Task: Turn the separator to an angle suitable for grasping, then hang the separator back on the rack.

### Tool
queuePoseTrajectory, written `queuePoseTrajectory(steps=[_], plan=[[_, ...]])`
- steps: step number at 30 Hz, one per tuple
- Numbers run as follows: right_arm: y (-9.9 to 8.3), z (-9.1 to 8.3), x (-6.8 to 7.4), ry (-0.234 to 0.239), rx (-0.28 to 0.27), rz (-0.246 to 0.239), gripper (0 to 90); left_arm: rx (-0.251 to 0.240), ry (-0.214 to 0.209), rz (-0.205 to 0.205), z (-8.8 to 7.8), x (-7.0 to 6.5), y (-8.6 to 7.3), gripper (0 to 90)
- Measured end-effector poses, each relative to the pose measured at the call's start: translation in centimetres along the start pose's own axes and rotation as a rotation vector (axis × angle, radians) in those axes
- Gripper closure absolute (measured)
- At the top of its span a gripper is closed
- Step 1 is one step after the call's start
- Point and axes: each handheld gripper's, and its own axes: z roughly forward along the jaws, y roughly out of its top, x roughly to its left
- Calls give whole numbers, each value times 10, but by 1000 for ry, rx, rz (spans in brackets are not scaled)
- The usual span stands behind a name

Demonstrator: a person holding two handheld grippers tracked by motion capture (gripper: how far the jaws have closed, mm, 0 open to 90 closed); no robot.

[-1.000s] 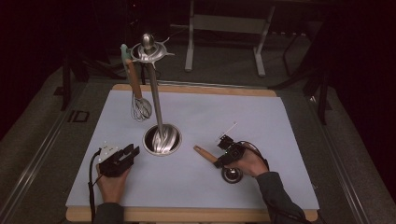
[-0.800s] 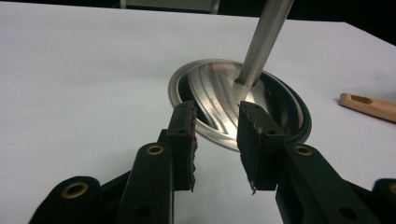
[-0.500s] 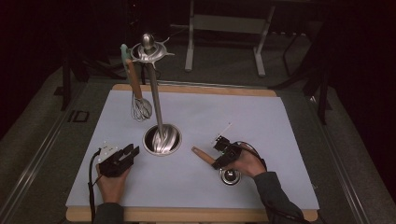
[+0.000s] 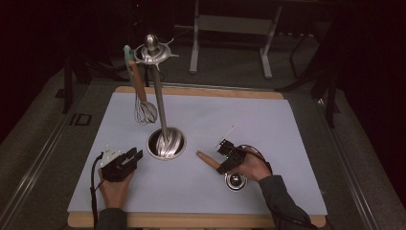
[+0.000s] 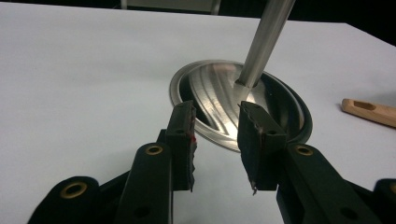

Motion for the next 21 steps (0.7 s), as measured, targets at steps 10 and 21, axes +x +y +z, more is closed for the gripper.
queuePoseTrajectory(steps=[10, 21], plan=[[-1, -1, 0, 3, -59, 2, 707, -3, 0, 2, -1, 0, 0, 667], [-2, -7, -2, 19, -164, -39, 707, -3, 1, 3, -1, 0, 0, 667]])
